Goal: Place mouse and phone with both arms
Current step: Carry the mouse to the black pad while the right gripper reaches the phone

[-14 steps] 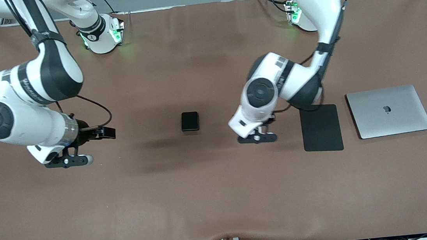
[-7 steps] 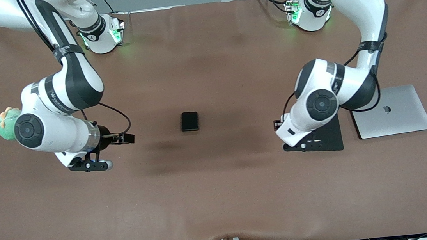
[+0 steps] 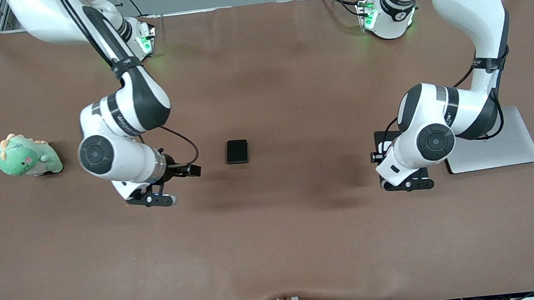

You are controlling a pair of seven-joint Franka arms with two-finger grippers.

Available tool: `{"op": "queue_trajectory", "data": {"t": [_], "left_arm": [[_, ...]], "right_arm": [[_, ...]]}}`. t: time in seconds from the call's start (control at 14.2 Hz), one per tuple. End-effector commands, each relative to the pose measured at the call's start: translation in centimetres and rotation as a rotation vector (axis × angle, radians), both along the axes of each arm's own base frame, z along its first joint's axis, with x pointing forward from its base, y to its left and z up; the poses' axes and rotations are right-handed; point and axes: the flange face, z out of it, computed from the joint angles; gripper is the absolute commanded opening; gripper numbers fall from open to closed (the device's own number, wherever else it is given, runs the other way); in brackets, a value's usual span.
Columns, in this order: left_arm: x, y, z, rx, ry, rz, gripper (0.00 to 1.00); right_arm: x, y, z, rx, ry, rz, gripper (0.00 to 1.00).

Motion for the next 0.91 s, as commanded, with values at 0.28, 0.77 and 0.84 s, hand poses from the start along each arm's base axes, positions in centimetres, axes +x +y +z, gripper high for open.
{"op": "queue_trajectory", "data": {"t": [0.28,0.77,0.84], "left_arm": [[-1.3,6.0,-2.4,-0.013,-0.021,-0.081,0.00],[-2.4,8.6,-8.9,-0.019,0.058,-0.073,0.00],[-2.5,8.5,-9.4,-0.019,0.066,-0.074,0.00]], "right_arm": [[-3.1,7.3,-4.8,-0.029,0.037,-0.028,1.00],[-7.2,10.0,-9.7,-0.055,0.013,-0.009,1.00],[-7.7,10.6,-9.9,-0.054,0.009,0.001,1.00]]}}
